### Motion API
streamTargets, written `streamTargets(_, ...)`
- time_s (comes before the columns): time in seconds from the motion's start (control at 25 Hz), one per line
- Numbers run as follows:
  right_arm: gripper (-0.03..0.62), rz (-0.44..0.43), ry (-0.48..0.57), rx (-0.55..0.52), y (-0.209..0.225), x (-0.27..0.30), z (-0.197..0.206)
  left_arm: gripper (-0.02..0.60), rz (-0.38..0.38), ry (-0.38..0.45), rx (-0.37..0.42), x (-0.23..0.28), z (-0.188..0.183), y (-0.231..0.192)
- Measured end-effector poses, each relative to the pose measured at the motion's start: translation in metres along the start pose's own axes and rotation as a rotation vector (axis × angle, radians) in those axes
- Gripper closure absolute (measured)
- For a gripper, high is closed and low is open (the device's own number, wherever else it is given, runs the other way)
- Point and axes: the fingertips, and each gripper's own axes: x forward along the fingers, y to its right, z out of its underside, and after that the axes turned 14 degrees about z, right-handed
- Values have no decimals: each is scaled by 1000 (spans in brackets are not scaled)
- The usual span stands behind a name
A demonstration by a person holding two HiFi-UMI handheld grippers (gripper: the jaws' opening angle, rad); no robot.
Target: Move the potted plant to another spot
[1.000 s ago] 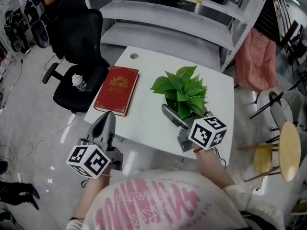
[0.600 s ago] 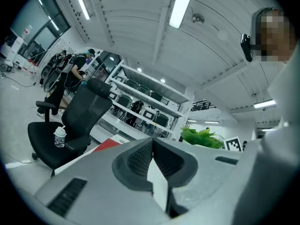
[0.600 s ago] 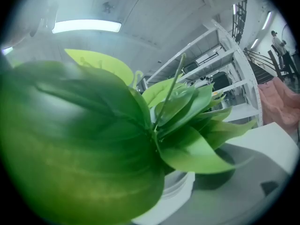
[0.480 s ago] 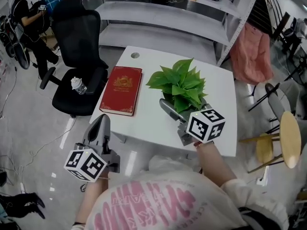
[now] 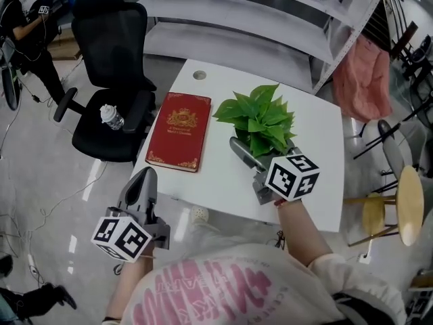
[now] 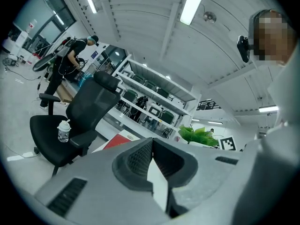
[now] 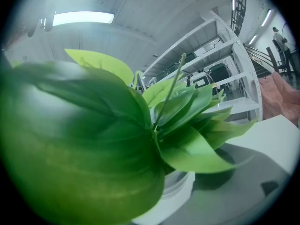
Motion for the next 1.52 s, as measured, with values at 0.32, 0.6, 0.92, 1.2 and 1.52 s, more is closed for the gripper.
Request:
streamTargets(0.32,51,40,-1,-12,12,76,-8,578,14,-81,3,46,-13,-57)
streamTargets(0.6,51,91,-30,-26,27,130,-10,578,14,-110,-11,83,-25,-107)
streamTargets(0.92,51,154,-64,-1,49,177,11,578,28,-156,-52,114,-11,-151)
streamTargets(1.2,51,193,-93,46,65,191,31,578,40,-201,-73,135,-3,-164)
streamTargets(1.52,51,203,-105,70,69,203,47,578,63,-260,-69,144,2,-166)
